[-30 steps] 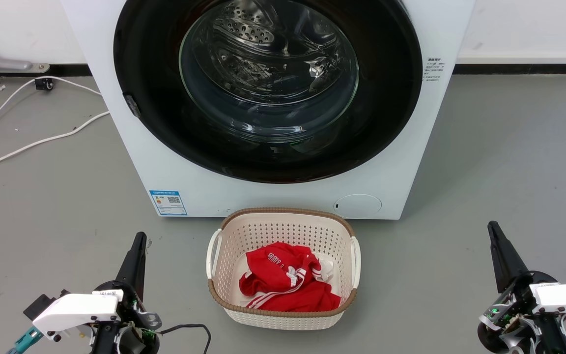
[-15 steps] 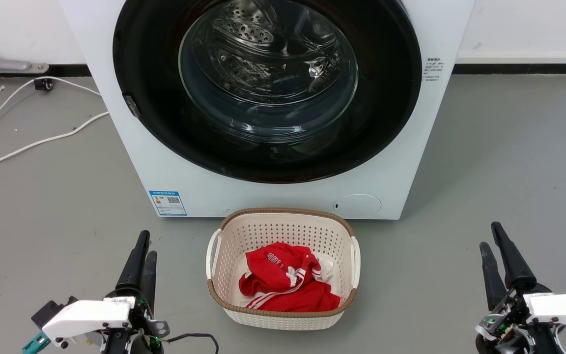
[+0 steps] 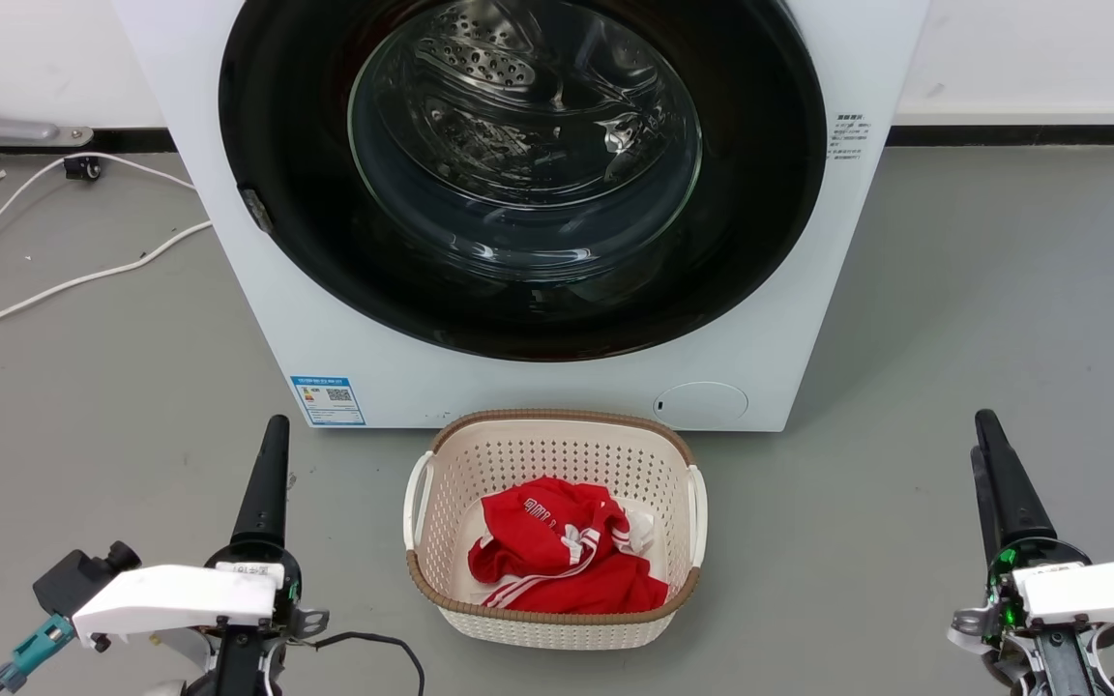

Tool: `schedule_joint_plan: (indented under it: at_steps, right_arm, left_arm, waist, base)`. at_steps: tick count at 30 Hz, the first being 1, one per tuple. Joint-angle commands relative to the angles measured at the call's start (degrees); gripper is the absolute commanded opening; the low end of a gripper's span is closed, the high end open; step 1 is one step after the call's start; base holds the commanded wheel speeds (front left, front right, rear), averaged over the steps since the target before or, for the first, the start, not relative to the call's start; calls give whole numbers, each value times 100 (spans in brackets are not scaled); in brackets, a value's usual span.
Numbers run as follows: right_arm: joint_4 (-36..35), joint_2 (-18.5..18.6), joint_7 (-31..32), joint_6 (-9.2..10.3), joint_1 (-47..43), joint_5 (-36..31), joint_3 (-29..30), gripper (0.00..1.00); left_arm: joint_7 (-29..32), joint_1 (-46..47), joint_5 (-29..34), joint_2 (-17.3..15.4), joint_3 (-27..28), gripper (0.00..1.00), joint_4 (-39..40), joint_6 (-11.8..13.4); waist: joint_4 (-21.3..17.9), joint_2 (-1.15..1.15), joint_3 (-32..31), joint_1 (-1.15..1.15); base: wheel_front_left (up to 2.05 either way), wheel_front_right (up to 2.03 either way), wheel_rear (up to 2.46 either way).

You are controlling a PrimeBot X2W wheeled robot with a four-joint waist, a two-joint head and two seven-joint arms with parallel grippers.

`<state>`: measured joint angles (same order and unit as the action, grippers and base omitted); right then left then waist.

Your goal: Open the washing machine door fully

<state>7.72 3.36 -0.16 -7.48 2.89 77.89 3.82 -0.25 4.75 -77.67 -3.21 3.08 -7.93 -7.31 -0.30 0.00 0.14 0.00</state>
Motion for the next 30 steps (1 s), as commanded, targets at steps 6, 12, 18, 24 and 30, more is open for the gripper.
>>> schedule_joint_plan:
  at_steps: [6,12,18,24,30]
  right_arm:
    - [-477,2,-178,-1,-7,-1189,-129,100]
    - [-619,-3,-302,-1,-107,-2263,-274,100]
    - [-626,-8,-415,-1,-167,-3158,-355,100]
    - [-632,-12,-425,-2,-200,-3854,-399,100]
    - [-674,-16,-388,-1,-234,-4252,-414,100]
  left_arm:
    - [-174,65,966,-13,-55,100,344,-12]
    - [-297,-3,1782,-13,-121,100,464,-13]
    - [-415,-53,2503,-14,-179,100,545,-14]
    - [-523,-86,3174,-23,-206,100,563,-15]
    - [-609,-117,3661,-21,-235,100,549,13]
  waist:
    - [-14,0,-9,0]
    - [-27,0,-23,0]
    - [-34,0,-31,0]
    - [-35,0,-34,0]
    - [-42,0,-40,0]
  base:
    - [0,0,0]
    - [0,0,0]
    - [0,0,0]
    - [0,0,0]
    - [0,0,0]
